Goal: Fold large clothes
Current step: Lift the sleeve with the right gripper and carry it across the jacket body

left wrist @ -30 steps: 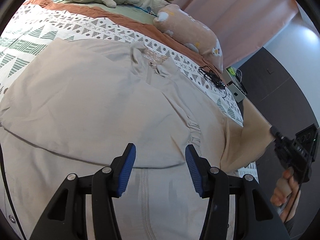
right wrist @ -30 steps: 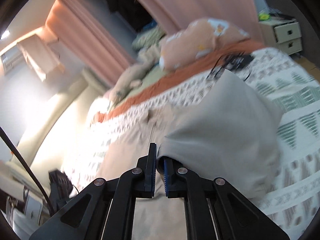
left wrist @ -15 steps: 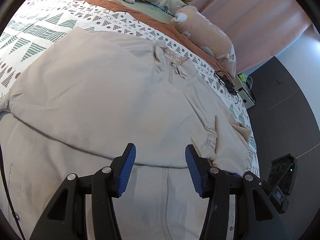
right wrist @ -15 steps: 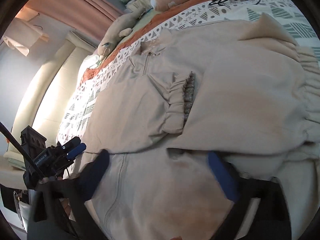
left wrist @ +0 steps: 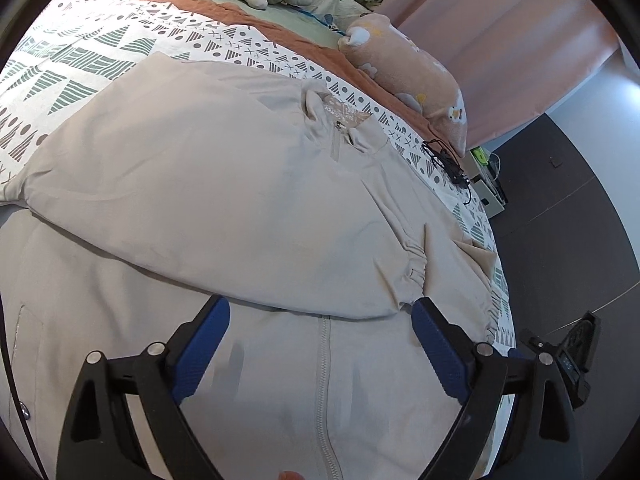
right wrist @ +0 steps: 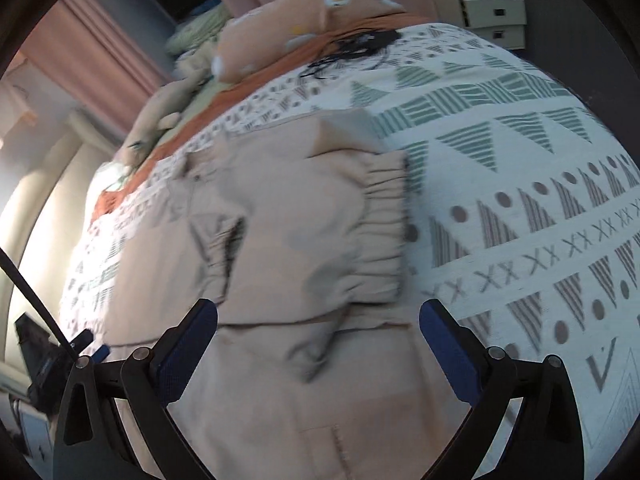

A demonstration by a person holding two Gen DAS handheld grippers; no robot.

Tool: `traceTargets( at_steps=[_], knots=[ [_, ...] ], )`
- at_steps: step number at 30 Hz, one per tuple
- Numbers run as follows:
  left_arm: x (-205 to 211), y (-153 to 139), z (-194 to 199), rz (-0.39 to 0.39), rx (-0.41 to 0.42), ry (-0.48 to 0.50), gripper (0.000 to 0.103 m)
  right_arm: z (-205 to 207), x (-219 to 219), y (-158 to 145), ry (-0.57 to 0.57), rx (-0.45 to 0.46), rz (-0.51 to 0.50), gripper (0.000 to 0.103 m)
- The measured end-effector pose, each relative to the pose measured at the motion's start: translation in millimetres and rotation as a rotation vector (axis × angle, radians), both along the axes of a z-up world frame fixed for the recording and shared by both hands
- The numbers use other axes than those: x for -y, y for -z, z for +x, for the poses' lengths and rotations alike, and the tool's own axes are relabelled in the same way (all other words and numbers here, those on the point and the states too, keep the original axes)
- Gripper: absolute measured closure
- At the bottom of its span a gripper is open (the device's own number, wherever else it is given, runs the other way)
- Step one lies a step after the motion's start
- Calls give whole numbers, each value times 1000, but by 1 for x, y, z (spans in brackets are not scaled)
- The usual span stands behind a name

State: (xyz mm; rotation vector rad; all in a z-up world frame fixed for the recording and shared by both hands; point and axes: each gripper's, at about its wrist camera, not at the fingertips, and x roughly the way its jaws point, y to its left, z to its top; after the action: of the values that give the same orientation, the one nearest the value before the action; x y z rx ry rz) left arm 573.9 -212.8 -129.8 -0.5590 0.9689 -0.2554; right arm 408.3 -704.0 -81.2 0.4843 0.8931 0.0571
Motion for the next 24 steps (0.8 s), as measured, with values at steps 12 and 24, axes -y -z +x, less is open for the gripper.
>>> traceTargets(
  at_steps=[12,24],
  knots=[
    [-2,5,3,22,-2,2,9,70,-56,32,47,-157,-247,31],
    [-4,6,2,-6,-3,3,9,90,-120,31,6,-198,-499,77]
  ],
)
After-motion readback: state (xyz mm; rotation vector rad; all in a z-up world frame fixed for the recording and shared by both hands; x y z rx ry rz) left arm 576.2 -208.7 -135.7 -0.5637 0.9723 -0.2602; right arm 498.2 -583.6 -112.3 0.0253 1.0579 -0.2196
